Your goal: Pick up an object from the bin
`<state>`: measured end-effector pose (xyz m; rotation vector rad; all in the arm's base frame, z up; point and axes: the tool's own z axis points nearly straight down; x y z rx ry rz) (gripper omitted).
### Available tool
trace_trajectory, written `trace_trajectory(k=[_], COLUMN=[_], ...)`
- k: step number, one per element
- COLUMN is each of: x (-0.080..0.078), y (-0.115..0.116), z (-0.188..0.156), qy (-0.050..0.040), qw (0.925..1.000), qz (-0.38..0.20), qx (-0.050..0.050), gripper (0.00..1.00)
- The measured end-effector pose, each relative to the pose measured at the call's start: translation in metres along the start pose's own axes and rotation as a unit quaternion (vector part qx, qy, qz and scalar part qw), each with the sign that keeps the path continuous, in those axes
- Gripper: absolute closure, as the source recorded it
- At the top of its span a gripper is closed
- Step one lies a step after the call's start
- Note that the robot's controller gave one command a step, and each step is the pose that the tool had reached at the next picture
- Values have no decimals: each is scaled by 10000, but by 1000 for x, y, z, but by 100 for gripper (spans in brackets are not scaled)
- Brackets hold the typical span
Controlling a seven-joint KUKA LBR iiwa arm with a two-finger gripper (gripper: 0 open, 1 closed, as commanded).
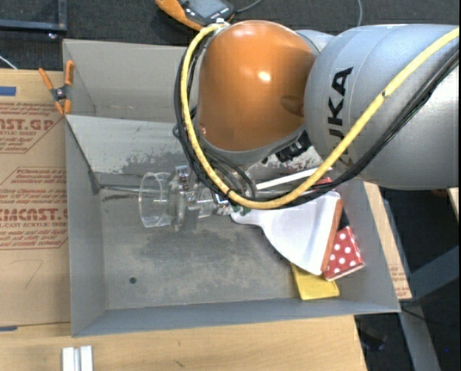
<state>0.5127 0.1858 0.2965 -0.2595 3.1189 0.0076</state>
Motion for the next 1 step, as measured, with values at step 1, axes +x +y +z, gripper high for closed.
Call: trace_trajectory(k=[1], x=[5], y=[-16], z=[86], qy=[-32], qw=[9888], qz=[-1494], qx=[-4], gripper=[100])
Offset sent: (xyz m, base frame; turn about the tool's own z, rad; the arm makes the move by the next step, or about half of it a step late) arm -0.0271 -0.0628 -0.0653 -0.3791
